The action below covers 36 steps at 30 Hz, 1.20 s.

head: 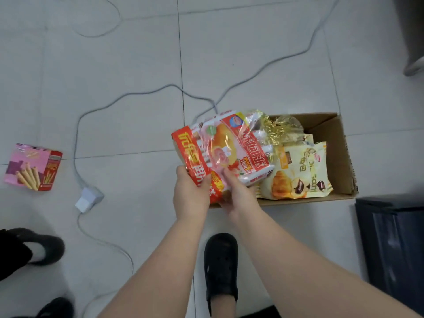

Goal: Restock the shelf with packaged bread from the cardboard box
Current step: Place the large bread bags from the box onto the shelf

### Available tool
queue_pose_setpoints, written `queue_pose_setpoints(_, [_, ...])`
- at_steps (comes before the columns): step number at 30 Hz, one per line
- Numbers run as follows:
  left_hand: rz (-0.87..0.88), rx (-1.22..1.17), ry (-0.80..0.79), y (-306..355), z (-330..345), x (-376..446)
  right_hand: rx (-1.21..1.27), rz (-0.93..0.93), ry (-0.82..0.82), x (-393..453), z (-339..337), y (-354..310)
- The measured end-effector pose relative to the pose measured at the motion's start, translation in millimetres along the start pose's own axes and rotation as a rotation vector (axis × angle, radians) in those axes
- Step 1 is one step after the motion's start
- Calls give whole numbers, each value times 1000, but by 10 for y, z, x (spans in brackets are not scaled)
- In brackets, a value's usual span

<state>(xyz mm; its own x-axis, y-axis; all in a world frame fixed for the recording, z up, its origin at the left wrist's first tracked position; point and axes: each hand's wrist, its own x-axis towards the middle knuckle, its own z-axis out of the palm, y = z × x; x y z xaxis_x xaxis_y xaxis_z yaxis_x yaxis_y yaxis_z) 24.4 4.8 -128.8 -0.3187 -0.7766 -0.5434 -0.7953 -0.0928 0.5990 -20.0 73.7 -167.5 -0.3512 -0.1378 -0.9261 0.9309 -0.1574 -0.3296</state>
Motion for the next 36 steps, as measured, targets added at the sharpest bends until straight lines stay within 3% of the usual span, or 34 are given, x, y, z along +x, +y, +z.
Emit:
queue_pose_setpoints(6, [-58,-302,13,561,-472,-531,-248,-216,-75,-841,82,-749])
queue_pose_setpoints(11, [65,-303,148,1809,-1344,-872,-399,-427,-84,-2227,261,-1923])
queue_pose_setpoints(16, [323,-312,-177,3330,-2019,-1712,-422,-611,-165,-3917,184,-2989])
queue_pose_setpoints(21, [597,-388,-218,4614,-2351,-2708,-324,-864,-146,-5356,92,-3817])
queue_pose_setpoints(26, [888,-457,-203,5697,-2632,-3785,-266,-1130,-33,-6760,-194,-4444])
queue_pose_setpoints(36, [1306,-532,-557,6803,-2617,-5822,-57,-1502,444,-8653,-1321,-4711])
